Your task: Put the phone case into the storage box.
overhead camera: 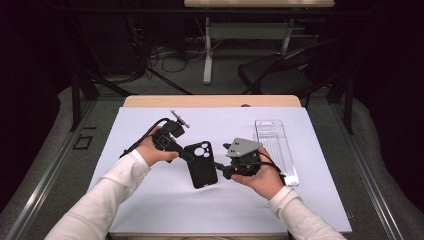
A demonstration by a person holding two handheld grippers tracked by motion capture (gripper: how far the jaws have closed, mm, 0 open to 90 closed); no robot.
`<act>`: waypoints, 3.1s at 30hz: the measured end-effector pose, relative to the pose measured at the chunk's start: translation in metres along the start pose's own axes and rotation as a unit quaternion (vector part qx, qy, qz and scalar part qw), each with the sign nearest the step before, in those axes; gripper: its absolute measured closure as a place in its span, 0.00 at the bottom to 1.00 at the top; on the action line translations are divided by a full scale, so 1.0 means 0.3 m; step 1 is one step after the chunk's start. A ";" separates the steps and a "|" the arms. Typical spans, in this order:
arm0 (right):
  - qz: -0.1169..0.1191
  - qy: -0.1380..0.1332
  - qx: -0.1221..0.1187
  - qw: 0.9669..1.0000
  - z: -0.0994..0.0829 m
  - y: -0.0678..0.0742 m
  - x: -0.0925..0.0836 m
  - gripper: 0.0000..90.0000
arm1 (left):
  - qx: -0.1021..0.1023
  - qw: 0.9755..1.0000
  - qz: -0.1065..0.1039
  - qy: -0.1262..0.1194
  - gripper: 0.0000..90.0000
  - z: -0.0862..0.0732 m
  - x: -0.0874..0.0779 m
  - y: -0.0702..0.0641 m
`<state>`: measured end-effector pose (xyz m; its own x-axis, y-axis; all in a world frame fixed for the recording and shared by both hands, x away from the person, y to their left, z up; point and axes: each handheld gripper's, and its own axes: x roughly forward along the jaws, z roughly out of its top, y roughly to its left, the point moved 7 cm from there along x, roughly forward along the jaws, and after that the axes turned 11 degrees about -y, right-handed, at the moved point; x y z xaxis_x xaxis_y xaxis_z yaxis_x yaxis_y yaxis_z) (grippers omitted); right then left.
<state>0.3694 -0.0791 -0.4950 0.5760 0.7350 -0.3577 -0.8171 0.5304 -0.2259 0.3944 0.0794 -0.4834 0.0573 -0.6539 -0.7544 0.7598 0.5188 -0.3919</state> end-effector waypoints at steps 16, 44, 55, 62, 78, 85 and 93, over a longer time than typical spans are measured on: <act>-0.004 0.004 -0.022 1.000 0.037 -0.004 0.002 0.47 | 0.013 1.000 -0.002 0.015 0.91 0.014 0.036 -0.029; -0.011 0.024 -0.081 0.996 0.067 0.012 0.007 0.75 | 0.019 0.999 0.003 0.039 0.91 0.010 0.076 -0.051; -0.013 0.033 -0.103 0.994 0.067 0.019 0.005 0.83 | 0.017 0.999 0.002 0.043 0.91 0.007 0.085 -0.057; -0.016 0.039 -0.116 0.992 0.064 0.024 0.004 0.85 | 0.019 0.999 0.003 0.048 0.91 0.006 0.090 -0.057; -0.015 0.045 -0.123 0.991 0.063 0.024 0.002 0.88 | 0.020 0.999 0.003 0.051 0.91 0.006 0.096 -0.063; -0.015 0.047 -0.125 0.991 0.064 0.022 0.004 0.89 | 0.021 0.998 0.002 0.051 0.91 0.006 0.096 -0.063; -0.013 0.048 -0.121 0.991 0.063 0.020 0.003 0.89 | 0.022 0.998 0.002 0.051 0.90 0.007 0.095 -0.061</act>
<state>0.3653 -0.0672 -0.4797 0.6011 0.6730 -0.4310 -0.7907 0.4224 -0.4432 0.3835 0.0500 -0.4966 -0.0043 -0.5916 -0.8062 0.7874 0.4949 -0.3674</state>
